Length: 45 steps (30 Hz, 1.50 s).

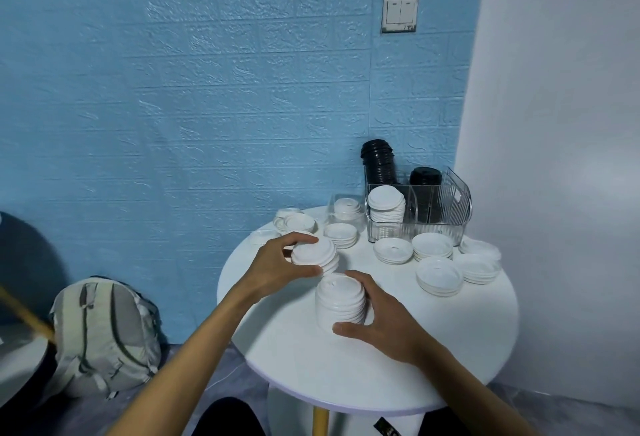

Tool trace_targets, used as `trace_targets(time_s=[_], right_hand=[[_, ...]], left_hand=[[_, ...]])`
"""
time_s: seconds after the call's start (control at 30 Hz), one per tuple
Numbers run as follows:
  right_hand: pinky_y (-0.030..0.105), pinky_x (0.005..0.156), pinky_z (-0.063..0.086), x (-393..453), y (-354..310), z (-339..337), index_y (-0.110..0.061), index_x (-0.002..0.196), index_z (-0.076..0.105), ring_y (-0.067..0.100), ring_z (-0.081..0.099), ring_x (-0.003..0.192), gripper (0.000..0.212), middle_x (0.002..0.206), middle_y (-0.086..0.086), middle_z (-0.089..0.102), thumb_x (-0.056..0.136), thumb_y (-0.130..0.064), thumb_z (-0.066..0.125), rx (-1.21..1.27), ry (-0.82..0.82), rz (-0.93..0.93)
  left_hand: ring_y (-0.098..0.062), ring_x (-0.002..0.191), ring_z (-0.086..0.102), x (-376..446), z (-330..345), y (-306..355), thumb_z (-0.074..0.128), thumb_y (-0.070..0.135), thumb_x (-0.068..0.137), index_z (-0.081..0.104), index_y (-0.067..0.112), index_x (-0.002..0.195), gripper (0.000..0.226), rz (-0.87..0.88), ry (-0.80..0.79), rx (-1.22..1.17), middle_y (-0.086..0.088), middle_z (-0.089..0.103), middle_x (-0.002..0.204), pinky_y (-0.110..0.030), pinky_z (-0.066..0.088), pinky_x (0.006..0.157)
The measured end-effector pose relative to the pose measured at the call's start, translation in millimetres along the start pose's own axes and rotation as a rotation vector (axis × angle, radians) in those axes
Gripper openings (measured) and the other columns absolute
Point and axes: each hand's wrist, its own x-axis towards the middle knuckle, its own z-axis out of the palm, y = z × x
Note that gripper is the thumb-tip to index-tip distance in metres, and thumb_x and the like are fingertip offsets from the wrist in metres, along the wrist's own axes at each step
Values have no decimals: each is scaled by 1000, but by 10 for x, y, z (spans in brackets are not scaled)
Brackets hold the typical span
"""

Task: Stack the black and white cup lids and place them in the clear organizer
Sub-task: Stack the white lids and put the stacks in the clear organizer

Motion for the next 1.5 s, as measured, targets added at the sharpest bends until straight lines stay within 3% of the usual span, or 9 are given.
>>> trace_targets(time_s=[0.13, 0.27, 0.47, 0.6, 0.73, 1.03, 1.2, 1.4, 1.5], right_hand=[[30, 112, 40, -4, 5, -9, -48, 142, 34, -3, 49, 129, 89, 140, -30, 50, 69, -65, 81, 4, 1, -7], [30, 113, 40, -6, 12, 0, -48, 143, 33, -4, 48, 130, 90, 142, -30, 49, 69, -67, 80, 7, -1, -4], [34, 113, 41, 5, 25, 5, -48, 144, 33, -2, 48, 130, 93, 142, -28, 50, 67, -69, 81, 8, 4, 1], [34, 113, 40, 4, 34, 15, -49, 144, 33, -3, 49, 130, 92, 141, -29, 51, 67, -67, 81, 9, 8, 4], [33, 113, 41, 8, 37, 16, -50, 145, 30, -3, 49, 130, 93, 142, -28, 50, 68, -69, 79, -7, 2, 9], [16, 102, 40, 0, 12, 6, -49, 141, 35, -16, 48, 123, 87, 132, -40, 51, 69, -63, 82, 12, 6, 18], [24, 107, 42, 10, 17, 11, -44, 146, 34, -11, 49, 126, 93, 137, -35, 52, 68, -67, 81, 19, 0, 16], [16, 105, 39, -2, 3, 2, -51, 147, 23, -13, 47, 127, 99, 135, -44, 45, 68, -67, 81, 8, 3, 25], [20, 108, 40, 3, 5, 6, -49, 148, 24, -13, 47, 128, 101, 138, -39, 47, 67, -67, 81, 14, -3, 32]], left_hand=[[10, 94, 61, 45, 84, -222, 96, 27, 65, 74, 37, 110, 51, -54, 10, 89, 23, 72, 111, -21, 48, 88], [-1, 99, 63, 46, 114, -299, 98, 25, 62, 73, 39, 107, 54, -93, -3, 79, 19, 72, 110, -25, 50, 91], [-9, 100, 64, 51, 23, -212, 96, 16, 66, 73, 28, 114, 55, -157, -62, -27, 15, 72, 108, -13, 49, 81], [-7, 99, 68, 59, -60, -84, 97, 19, 64, 74, 34, 114, 57, -125, 12, -114, 12, 73, 117, -15, 51, 81], [1, 90, 66, -54, -17, 167, 95, 16, 67, 75, 31, 115, 54, -66, -62, -148, 15, 74, 115, -13, 51, 81], [-15, 105, 69, -258, 120, 282, 97, 22, 67, 75, 33, 115, 54, -33, -176, -116, 11, 76, 110, -32, 55, 93], [-23, 109, 66, -315, 126, 309, 98, 27, 66, 75, 35, 115, 55, -6, -217, -104, 10, 75, 110, -38, 56, 96], [-15, 107, 64, -327, 139, 326, 95, 26, 69, 72, 36, 117, 54, -12, -237, -101, 16, 72, 113, -31, 54, 95], [-9, 103, 65, -312, 125, 320, 95, 23, 70, 71, 36, 119, 56, -16, -220, -103, 15, 72, 115, -23, 54, 91]])
